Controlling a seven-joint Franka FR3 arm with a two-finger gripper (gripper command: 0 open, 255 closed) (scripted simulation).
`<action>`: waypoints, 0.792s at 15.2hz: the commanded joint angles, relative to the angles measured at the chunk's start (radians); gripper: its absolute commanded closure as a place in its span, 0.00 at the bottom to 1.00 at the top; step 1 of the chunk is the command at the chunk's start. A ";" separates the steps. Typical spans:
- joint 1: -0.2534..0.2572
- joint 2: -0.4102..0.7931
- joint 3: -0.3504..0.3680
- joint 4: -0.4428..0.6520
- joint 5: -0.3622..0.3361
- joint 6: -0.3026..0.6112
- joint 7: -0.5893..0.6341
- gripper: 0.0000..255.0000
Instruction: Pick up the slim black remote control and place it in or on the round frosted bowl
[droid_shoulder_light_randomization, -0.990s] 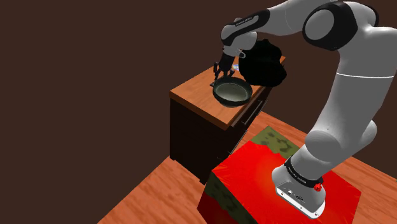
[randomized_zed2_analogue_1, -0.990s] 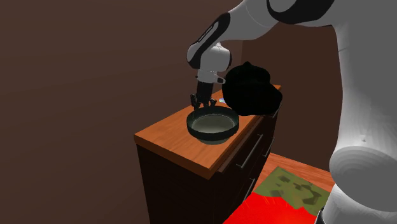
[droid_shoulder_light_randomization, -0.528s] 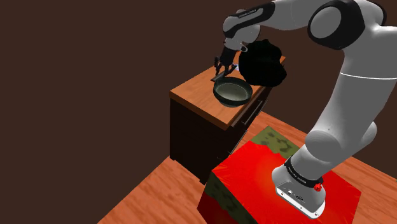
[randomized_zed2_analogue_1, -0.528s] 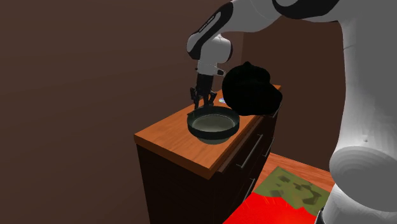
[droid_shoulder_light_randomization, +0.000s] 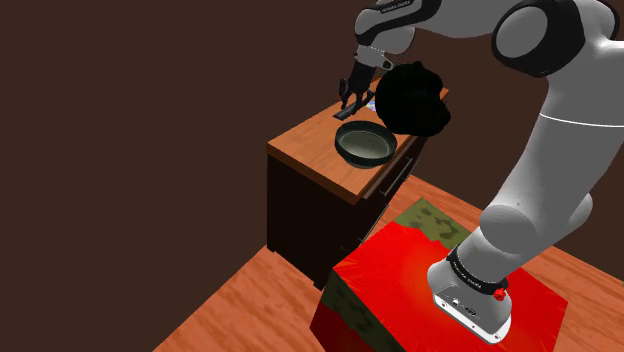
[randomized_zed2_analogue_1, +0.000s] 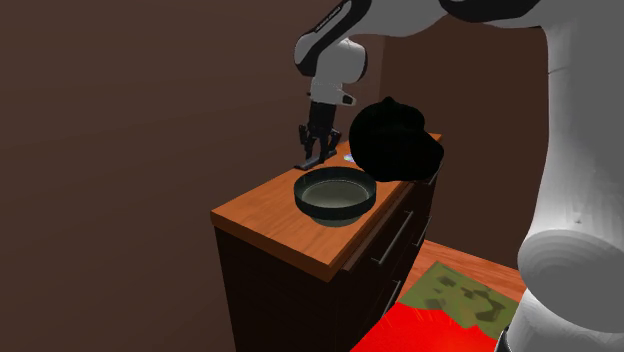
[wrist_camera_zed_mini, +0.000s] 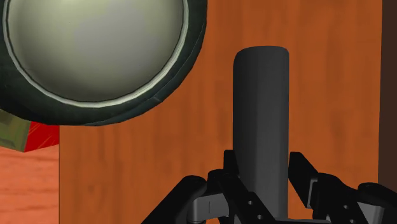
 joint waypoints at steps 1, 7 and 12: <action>0.000 -0.009 -0.001 0.019 -0.003 -0.028 0.006 1.00; -0.002 -0.029 -0.002 0.072 -0.009 -0.099 0.021 1.00; -0.003 -0.040 -0.003 0.123 -0.013 -0.160 0.034 1.00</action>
